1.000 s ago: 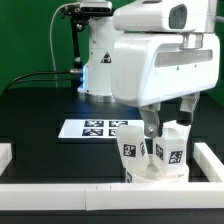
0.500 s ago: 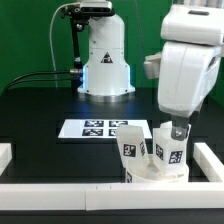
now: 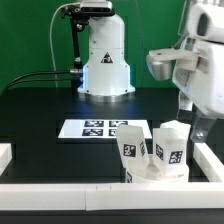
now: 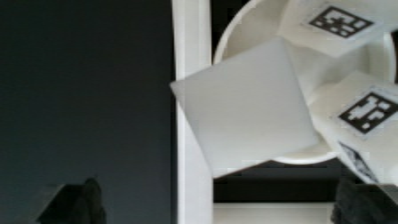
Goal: Assemble stool
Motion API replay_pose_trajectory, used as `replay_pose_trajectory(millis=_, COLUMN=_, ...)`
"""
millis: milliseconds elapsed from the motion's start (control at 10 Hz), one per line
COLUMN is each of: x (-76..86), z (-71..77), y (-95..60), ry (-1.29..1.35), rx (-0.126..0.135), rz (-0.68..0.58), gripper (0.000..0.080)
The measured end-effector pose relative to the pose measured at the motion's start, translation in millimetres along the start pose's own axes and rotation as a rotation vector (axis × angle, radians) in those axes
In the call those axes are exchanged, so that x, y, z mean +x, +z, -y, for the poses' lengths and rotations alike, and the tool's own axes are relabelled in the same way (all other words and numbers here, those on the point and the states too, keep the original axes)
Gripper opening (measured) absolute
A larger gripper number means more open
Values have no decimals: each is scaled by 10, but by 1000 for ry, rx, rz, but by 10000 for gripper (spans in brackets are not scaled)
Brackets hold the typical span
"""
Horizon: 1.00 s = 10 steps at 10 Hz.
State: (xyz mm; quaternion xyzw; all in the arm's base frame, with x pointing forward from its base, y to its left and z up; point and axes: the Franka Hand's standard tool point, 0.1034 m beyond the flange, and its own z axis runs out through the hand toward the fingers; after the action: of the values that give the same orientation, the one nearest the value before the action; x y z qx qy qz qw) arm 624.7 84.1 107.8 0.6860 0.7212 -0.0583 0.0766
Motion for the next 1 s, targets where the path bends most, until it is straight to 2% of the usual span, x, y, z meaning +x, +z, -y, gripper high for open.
replay_pose_trajectory(millis=100, x=-109, z=12, y=10, ry=-52, rx=16, rz=-2, gripper=649)
replay_pose_trajectory(millis=200, x=-157, z=4, y=22, ry=-114, rx=13, rz=12, gripper=649)
replay_pose_trajectory(millis=300, x=-150, z=8, y=27, ry=-164, rx=13, rz=15, gripper=649)
replay_pose_trajectory(millis=600, x=-130, z=98, y=223, ry=-143, rx=48, rz=18, gripper=649)
replay_pose_trajectory(millis=800, x=-97, z=119, y=301, ry=-123, rx=53, rz=17, gripper=649)
replay_pose_trajectory(millis=900, x=-105, z=117, y=299, ry=-104, rx=52, rz=18, gripper=628)
replay_pose_trajectory(millis=1000, x=-110, z=118, y=304, ry=-103, rx=53, rz=18, gripper=486)
